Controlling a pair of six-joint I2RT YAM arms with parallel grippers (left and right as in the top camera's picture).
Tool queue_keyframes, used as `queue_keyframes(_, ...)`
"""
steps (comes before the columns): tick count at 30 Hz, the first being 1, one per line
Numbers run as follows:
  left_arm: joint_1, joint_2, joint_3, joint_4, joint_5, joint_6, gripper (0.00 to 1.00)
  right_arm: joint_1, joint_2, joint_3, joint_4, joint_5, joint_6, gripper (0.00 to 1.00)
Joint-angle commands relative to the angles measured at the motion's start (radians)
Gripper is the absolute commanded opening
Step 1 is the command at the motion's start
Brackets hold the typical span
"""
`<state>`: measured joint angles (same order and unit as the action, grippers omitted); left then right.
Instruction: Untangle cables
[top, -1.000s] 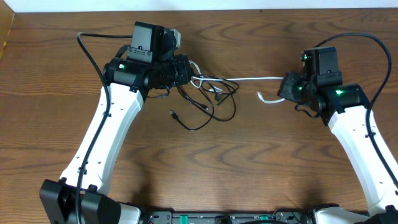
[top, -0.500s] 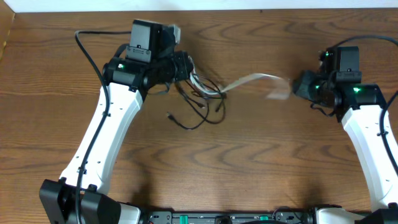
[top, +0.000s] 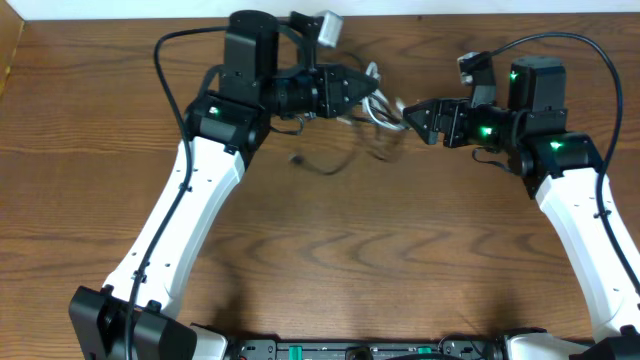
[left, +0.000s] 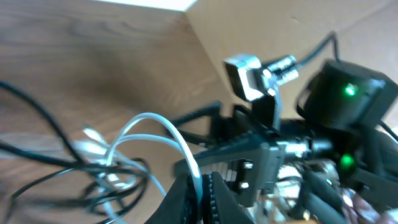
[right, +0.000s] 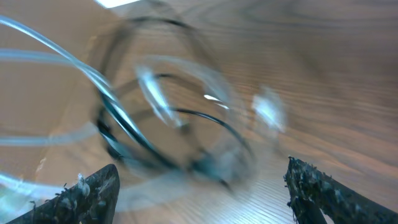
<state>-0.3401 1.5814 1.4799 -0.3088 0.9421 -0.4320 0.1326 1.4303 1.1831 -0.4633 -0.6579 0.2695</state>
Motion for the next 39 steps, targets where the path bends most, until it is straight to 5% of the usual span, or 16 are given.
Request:
queue_keyframes(1, 0.002, 0.001, 0.018, 0.007, 0.056, -0.018, 0.07, 0.009, 0.015, 0.007, 0.021, -0.071, 0.028, 0.82)
queue_keyframes(10, -0.003, 0.001, 0.018, 0.003, 0.053, -0.018, 0.07, 0.084, 0.092, 0.007, 0.092, -0.066, 0.100, 0.82)
queue_keyframes(25, -0.037, 0.001, 0.018, -0.004, 0.034, -0.014, 0.07, 0.143, 0.214, 0.007, 0.262, 0.089, 0.431, 0.74)
queue_keyframes(28, -0.036, 0.001, 0.018, -0.003, 0.034, -0.014, 0.07, 0.143, 0.218, 0.007, 0.218, 0.160, 0.441, 0.65)
queue_keyframes(32, -0.029, 0.001, 0.018, -0.002, 0.034, -0.014, 0.08, 0.142, 0.218, 0.007, 0.128, 0.267, 0.440, 0.30)
queue_keyframes(37, -0.018, 0.001, 0.018, -0.003, 0.034, -0.015, 0.07, 0.141, 0.218, 0.007, 0.132, 0.231, 0.301, 0.28)
queue_keyframes(39, -0.018, 0.001, 0.018, -0.003, 0.034, -0.015, 0.07, 0.142, 0.218, 0.007, 0.128, 0.211, 0.225, 0.20)
